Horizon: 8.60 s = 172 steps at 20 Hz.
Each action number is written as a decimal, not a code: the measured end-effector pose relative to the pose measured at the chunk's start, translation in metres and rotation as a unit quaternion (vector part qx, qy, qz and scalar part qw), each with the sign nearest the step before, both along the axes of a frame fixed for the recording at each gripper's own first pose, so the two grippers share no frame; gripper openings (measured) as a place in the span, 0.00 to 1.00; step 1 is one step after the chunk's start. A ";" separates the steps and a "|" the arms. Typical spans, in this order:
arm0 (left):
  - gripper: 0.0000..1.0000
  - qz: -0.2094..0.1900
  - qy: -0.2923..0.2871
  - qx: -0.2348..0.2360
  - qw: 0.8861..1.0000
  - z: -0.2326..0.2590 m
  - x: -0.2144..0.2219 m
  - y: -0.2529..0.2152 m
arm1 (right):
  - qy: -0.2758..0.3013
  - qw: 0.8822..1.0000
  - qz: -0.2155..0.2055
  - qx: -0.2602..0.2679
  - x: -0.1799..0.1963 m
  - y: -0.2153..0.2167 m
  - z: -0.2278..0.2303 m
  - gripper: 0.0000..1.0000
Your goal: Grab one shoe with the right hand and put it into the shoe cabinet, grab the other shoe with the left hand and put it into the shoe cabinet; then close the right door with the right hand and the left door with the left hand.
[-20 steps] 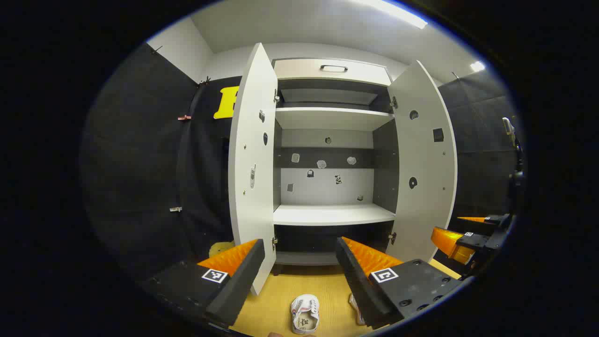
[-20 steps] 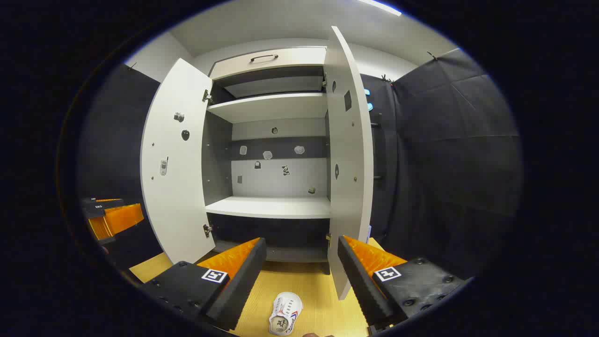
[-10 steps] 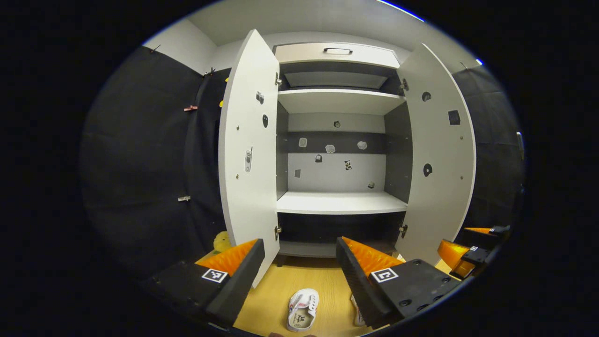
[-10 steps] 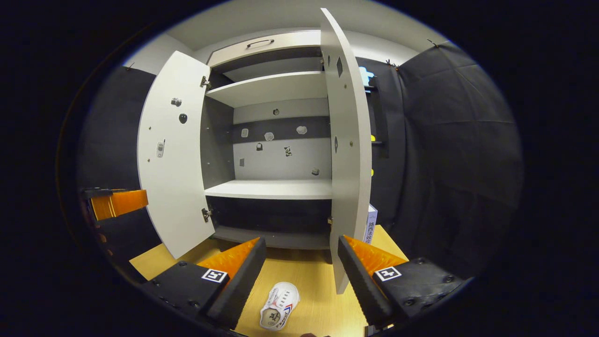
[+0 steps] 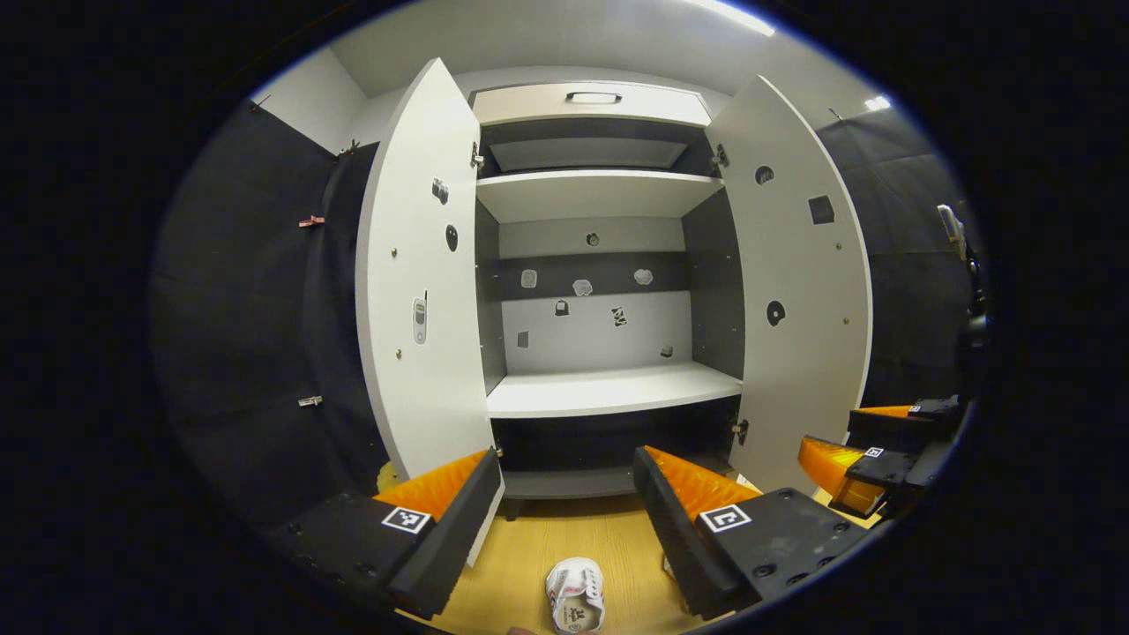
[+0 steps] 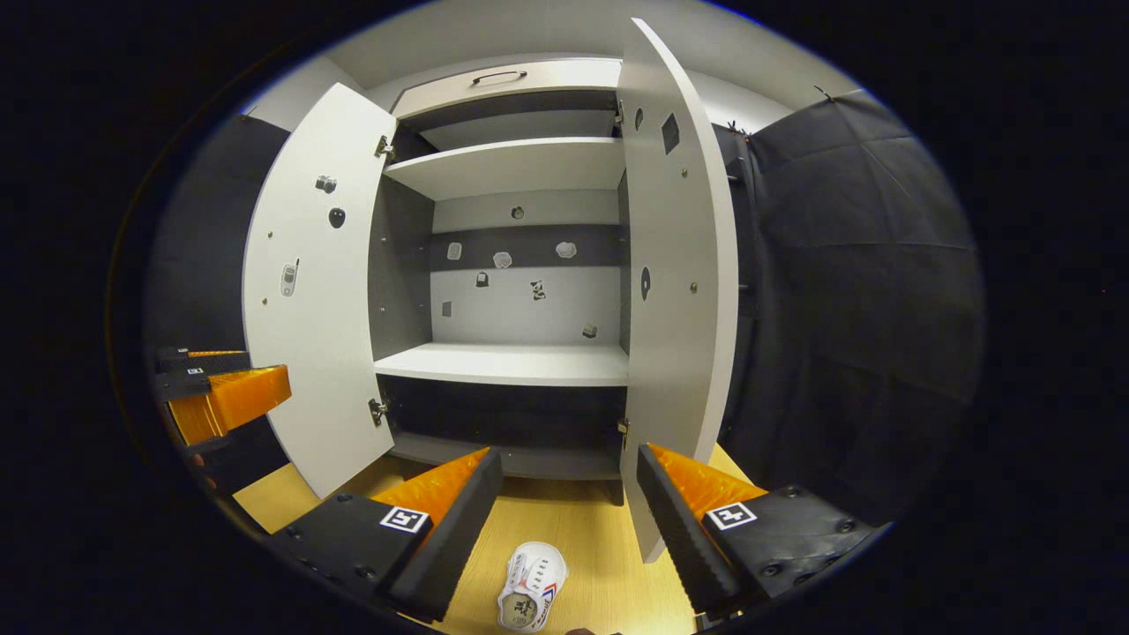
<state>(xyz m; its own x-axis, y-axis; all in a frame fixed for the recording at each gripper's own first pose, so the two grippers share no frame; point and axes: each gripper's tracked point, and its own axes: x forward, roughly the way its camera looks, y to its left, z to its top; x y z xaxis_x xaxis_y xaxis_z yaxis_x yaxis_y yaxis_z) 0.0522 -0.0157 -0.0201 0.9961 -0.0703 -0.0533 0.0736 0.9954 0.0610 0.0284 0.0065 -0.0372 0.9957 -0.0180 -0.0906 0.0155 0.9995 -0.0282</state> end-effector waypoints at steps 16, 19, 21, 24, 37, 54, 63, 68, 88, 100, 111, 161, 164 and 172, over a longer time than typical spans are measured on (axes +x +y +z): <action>0.95 -0.041 0.052 -0.009 0.998 -0.053 -0.017 0.054 | 0.178 0.983 0.004 0.036 -0.023 0.055 -0.124 0.99; 0.95 -0.043 0.071 -0.004 0.997 -0.065 -0.025 0.063 | 0.223 0.973 0.012 0.053 -0.029 0.069 -0.165 0.99; 0.95 -0.044 0.086 -0.001 0.995 -0.075 -0.029 0.068 | 0.251 0.965 0.013 0.075 -0.032 0.080 -0.190 1.00; 0.95 -0.045 0.104 -0.006 0.994 -0.087 -0.033 0.074 | 0.286 0.953 0.010 0.102 -0.035 0.092 -0.223 0.99; 0.95 -0.045 0.139 -0.033 0.989 -0.112 -0.025 0.080 | 0.384 0.919 -0.025 0.084 -0.023 0.083 -0.331 0.98; 0.95 -0.048 0.159 -0.026 0.986 -0.134 -0.031 0.076 | 0.403 0.913 -0.058 0.033 0.025 0.056 -0.361 0.37; 0.95 -0.047 0.156 -0.014 0.987 -0.133 -0.033 0.073 | 0.391 0.919 -0.028 0.047 0.031 0.063 -0.352 0.05; 0.95 -0.065 0.155 -0.009 0.986 -0.133 -0.037 0.065 | 0.352 0.935 -0.023 0.030 0.037 0.065 -0.323 0.05; 0.95 -0.152 0.083 0.000 0.985 -0.089 -0.023 0.081 | 0.104 0.993 0.013 -0.056 0.166 0.106 0.005 0.05; 0.95 -0.106 0.065 -0.009 0.992 -0.051 0.014 0.056 | 0.100 0.988 0.051 -0.110 0.348 0.104 0.065 0.05; 0.95 0.002 0.077 -0.024 0.997 -0.050 0.038 0.062 | 0.200 0.972 0.066 -0.100 0.436 0.094 -0.003 0.05; 0.51 -0.110 0.372 0.060 0.920 -0.386 0.054 0.024 | 0.184 0.976 -0.108 0.038 -0.053 0.014 -0.156 0.99; 0.24 -0.061 0.374 0.091 0.921 -0.392 0.058 0.042 | 0.181 0.979 -0.093 0.029 -0.046 0.015 -0.151 0.99; 0.05 -0.062 0.381 0.053 0.921 -0.382 0.053 0.038 | 0.174 0.984 -0.040 0.009 -0.025 0.015 -0.140 0.99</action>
<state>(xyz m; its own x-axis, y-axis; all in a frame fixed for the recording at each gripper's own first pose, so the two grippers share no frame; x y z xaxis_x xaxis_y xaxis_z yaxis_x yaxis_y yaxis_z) 0.1055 0.0221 -0.4023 0.6511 -0.1345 -0.7470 0.2473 0.9681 0.0412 0.0035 0.0219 -0.1771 0.9002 -0.0907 -0.4259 0.0871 0.9958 -0.0279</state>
